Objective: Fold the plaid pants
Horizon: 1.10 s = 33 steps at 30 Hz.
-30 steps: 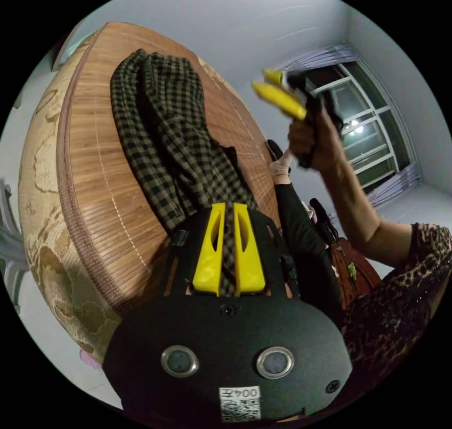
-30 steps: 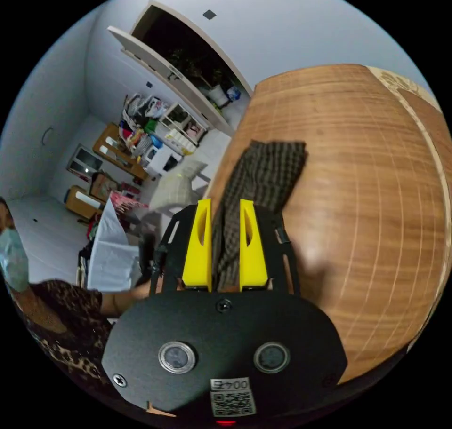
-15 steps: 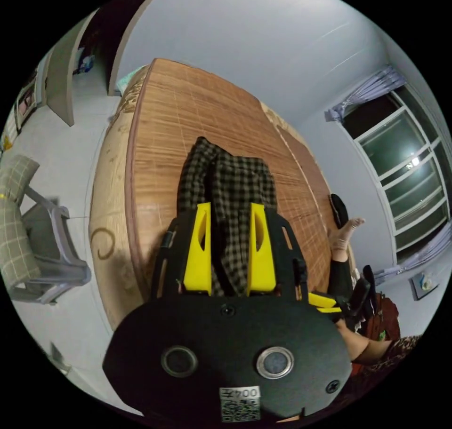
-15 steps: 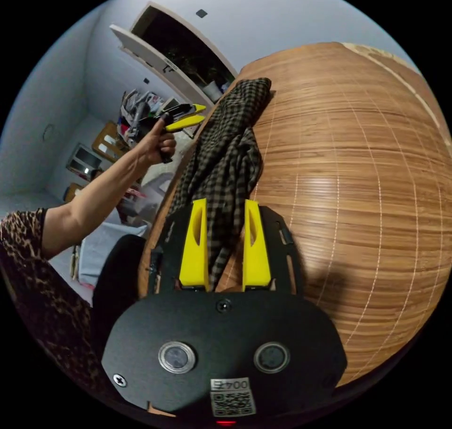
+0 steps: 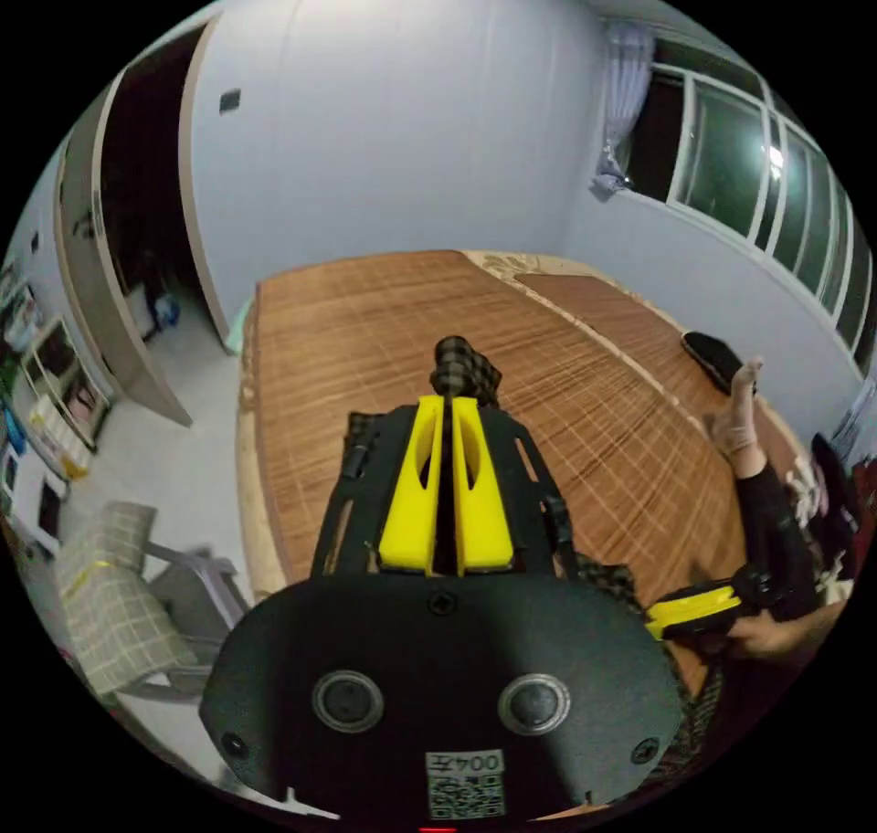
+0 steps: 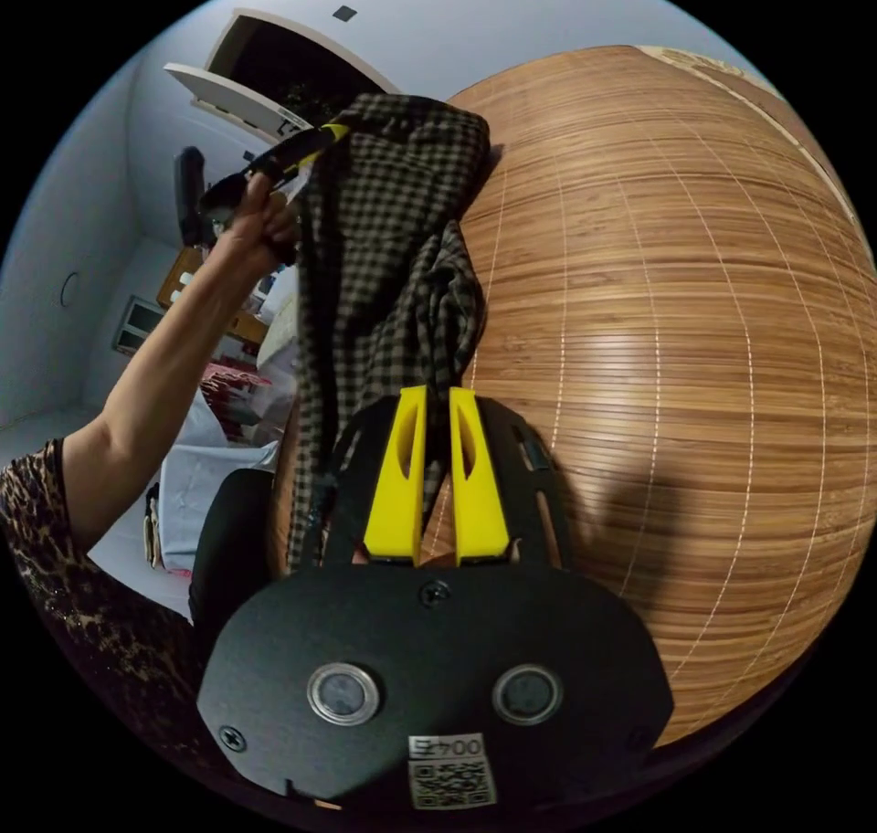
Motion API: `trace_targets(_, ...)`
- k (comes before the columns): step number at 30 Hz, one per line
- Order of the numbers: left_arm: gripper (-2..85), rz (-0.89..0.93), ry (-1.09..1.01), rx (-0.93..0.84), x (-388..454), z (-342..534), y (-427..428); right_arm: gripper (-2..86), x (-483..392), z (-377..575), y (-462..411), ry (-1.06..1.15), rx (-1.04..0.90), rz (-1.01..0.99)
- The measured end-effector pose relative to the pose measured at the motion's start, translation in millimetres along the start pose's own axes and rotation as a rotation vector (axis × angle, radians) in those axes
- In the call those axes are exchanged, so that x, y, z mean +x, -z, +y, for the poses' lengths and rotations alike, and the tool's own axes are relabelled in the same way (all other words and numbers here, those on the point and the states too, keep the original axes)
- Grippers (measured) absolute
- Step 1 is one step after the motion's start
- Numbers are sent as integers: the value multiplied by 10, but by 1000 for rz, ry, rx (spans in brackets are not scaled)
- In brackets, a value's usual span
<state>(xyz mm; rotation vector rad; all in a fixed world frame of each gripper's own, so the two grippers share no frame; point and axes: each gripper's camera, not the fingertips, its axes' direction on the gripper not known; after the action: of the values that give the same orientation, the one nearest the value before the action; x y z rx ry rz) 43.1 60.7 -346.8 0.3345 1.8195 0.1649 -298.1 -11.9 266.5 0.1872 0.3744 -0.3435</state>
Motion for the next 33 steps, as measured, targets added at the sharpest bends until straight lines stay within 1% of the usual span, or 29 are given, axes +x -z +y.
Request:
trace_targets(1,14,-45,2,-28,-64,-11,-84,52,10,18,-19,-1,-2,9)
trace_targets(3,13,-31,87,-123,-292,20,-316,51,32,48,-26,-4,7,0)
trace_targets(5,12,-45,221,-189,-556,151,-528,50,53,71,-34,-4,5,-5)
trace_targets(8,13,-38,356,-153,-762,291,-560,50,60,101,-46,0,4,-1)
trace_targets(9,13,-31,369,-145,-786,308,-565,50,61,107,-48,1,5,0)
trace_targets(10,13,-11,376,-158,-816,326,-606,50,63,120,-55,2,6,2)
trace_targets(11,12,8,378,-211,-836,323,-683,50,65,132,-60,2,6,3)
trace_targets(13,11,8,416,-261,-874,313,-731,50,66,148,-64,6,2,5)
trace_targets(15,10,-39,476,-206,-896,284,-593,52,78,162,-54,3,-4,-7)
trace_targets(17,8,-123,555,-36,-795,242,-251,62,89,175,4,-1,-6,2)
trace_targets(19,6,-136,515,68,-585,201,-121,65,89,189,98,19,44,40)
trace_targets(22,7,3,352,-62,-234,49,-397,76,131,187,203,36,103,84)
trace_targets(24,7,-1,265,-136,-57,25,-599,78,168,176,218,29,128,90)
trace_targets(26,8,-34,240,-266,48,22,-857,80,160,133,208,50,157,73)
trace_targets(28,8,-45,235,-277,77,-40,-907,83,106,79,194,81,173,72)
trace_targets(33,8,-64,219,-272,135,-133,-979,77,16,-83,45,104,119,162)
